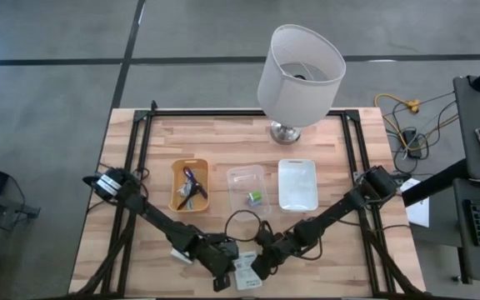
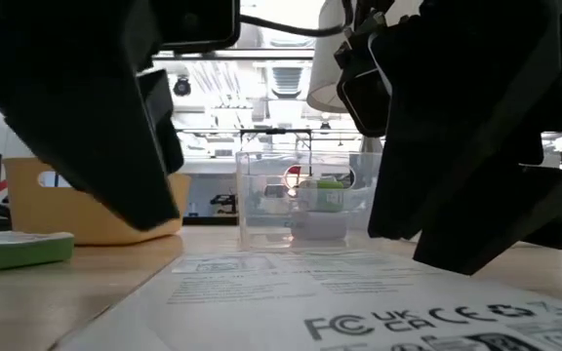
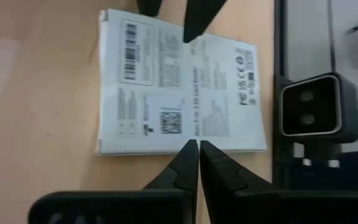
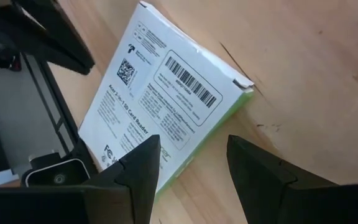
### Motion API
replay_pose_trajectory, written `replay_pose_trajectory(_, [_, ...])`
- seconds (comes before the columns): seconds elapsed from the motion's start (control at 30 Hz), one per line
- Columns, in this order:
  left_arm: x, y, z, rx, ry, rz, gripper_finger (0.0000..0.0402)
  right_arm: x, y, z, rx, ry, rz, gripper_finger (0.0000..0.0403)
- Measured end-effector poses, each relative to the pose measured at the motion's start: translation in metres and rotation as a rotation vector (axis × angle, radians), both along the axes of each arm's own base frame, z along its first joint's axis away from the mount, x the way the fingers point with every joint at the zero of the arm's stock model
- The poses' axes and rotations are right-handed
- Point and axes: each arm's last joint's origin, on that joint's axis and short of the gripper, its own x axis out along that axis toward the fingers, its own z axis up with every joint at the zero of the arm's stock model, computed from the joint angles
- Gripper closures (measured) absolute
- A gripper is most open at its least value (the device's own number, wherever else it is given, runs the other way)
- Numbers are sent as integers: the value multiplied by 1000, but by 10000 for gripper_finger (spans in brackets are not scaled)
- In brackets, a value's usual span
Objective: Pick and place items into bin
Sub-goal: Put the right white card reader box into the white bin
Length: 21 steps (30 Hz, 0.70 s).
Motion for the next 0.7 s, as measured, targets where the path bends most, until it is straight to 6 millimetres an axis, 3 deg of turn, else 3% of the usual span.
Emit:
replay_pose_trajectory(0.37, [6,-3,-19,-16,6,-11,402,0,0,0,11,5,1,229])
replay_pose_trajectory(0.7, [-6,-3,-32,-32,62,-11,402,2,2,3,48,-22,12,229])
